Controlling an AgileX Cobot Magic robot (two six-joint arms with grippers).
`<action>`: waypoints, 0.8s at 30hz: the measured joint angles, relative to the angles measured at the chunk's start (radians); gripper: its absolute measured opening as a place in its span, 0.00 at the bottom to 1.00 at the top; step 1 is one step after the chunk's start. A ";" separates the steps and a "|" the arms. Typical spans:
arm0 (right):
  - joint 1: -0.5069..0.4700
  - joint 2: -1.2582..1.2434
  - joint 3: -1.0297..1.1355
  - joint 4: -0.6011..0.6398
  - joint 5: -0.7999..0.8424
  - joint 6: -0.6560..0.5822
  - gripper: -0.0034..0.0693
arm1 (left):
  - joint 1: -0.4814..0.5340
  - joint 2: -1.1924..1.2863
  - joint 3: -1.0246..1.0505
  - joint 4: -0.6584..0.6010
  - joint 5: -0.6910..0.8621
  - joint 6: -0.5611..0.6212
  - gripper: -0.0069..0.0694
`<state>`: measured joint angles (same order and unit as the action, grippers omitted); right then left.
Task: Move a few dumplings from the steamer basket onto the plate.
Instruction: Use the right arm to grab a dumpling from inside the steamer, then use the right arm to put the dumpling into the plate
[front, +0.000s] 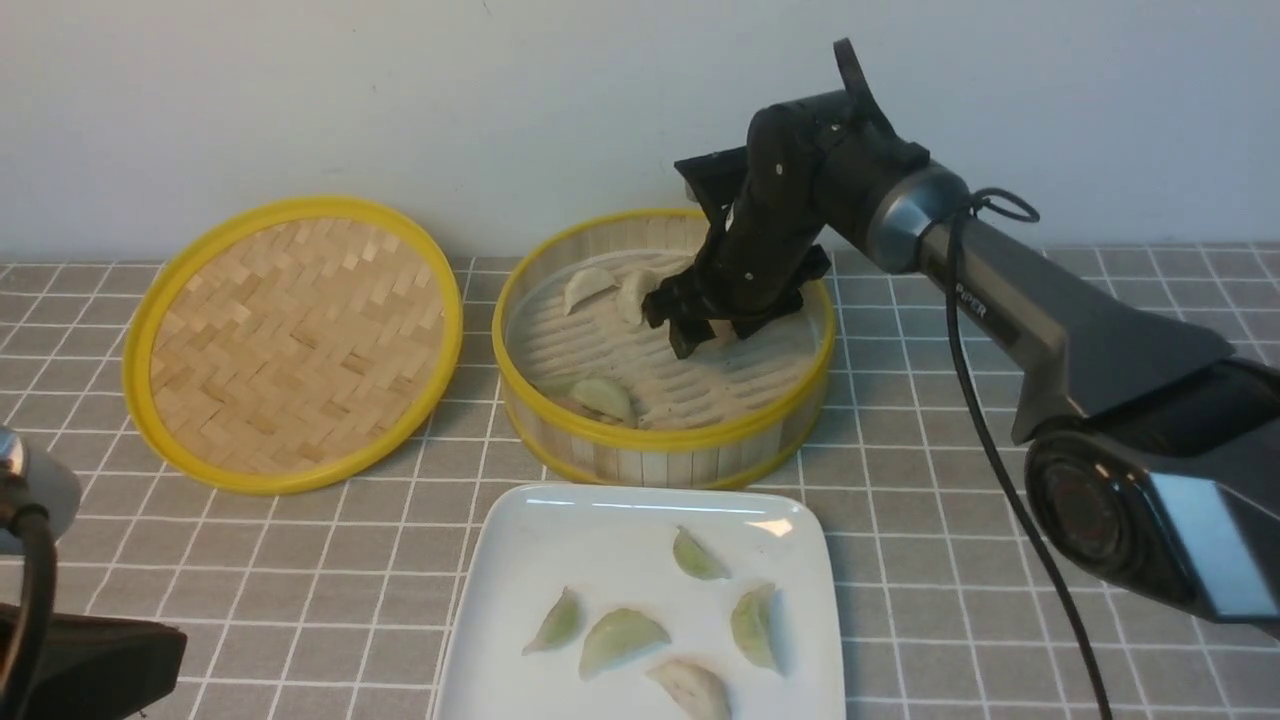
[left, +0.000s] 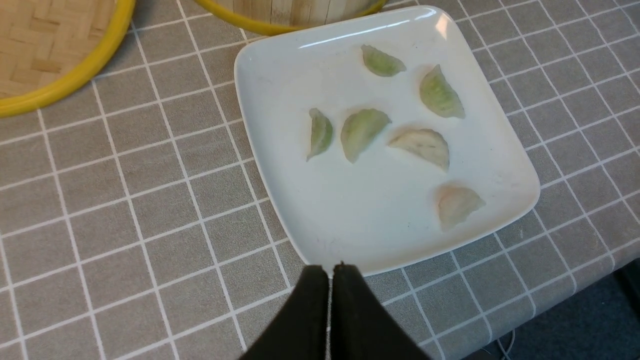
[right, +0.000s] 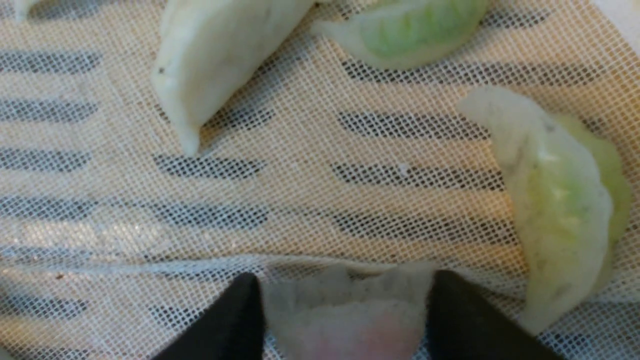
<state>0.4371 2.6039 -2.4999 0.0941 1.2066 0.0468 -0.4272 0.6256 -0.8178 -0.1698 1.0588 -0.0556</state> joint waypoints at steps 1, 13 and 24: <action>0.000 0.000 -0.001 0.001 0.000 0.000 0.52 | 0.000 0.000 0.000 0.000 0.000 0.000 0.08; 0.009 -0.223 0.078 0.087 0.044 -0.019 0.54 | 0.000 0.000 0.000 0.000 -0.016 0.000 0.08; 0.210 -0.689 0.841 0.114 0.039 -0.060 0.54 | 0.000 0.000 0.000 0.006 -0.056 0.000 0.08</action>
<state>0.6467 1.9146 -1.6591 0.2078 1.2455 -0.0133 -0.4272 0.6256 -0.8178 -0.1638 1.0030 -0.0556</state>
